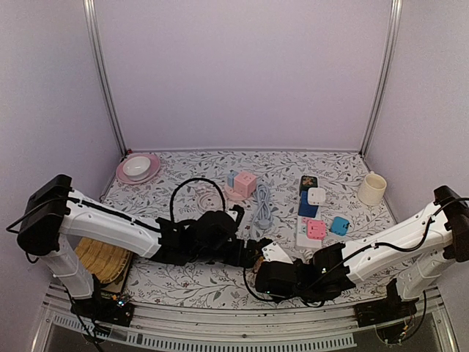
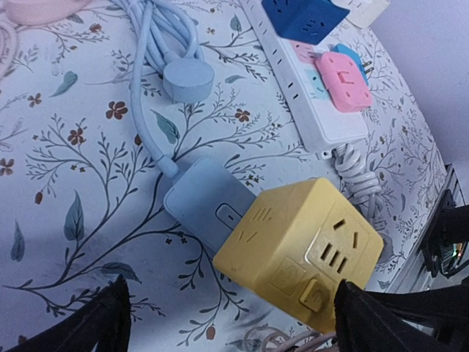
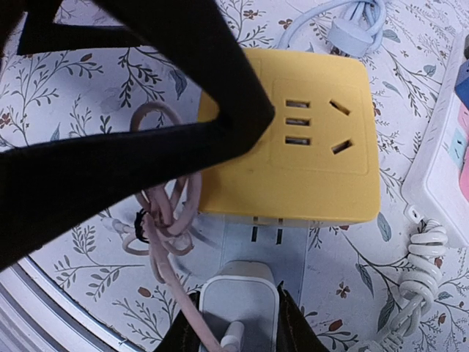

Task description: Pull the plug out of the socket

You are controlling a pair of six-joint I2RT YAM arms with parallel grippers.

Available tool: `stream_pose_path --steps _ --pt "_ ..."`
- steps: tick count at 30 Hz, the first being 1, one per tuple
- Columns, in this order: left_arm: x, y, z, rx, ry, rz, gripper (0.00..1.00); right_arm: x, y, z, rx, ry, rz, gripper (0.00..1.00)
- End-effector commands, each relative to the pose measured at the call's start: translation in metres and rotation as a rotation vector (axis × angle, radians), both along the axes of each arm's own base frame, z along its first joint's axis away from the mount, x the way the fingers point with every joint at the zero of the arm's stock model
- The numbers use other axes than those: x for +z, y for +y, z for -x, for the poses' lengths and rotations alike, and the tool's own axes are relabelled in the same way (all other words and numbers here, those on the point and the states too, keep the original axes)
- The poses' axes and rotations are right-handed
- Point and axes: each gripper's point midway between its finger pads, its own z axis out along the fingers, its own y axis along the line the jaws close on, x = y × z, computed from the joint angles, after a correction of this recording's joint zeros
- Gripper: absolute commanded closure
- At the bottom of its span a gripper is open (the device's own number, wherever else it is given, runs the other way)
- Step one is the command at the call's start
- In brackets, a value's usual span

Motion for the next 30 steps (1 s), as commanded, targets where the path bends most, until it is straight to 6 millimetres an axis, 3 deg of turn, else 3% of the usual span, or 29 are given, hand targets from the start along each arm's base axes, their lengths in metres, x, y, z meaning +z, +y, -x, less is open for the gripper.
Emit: stream_pose_path --steps 1,6,19,30 --pt "0.007 -0.015 -0.009 -0.012 -0.001 0.033 0.03 0.011 0.008 -0.004 0.005 -0.032 -0.047 0.86" --pt "0.001 -0.016 -0.011 -0.006 0.010 0.017 0.03 0.010 0.009 -0.004 -0.015 -0.015 -0.069 0.86" --pt "-0.039 -0.007 -0.015 0.030 0.057 -0.121 0.03 0.044 0.013 -0.023 -0.059 -0.072 -0.175 0.86" --pt "-0.061 0.004 -0.014 0.051 0.090 -0.179 0.03 0.068 0.022 -0.026 -0.001 -0.120 -0.251 0.87"
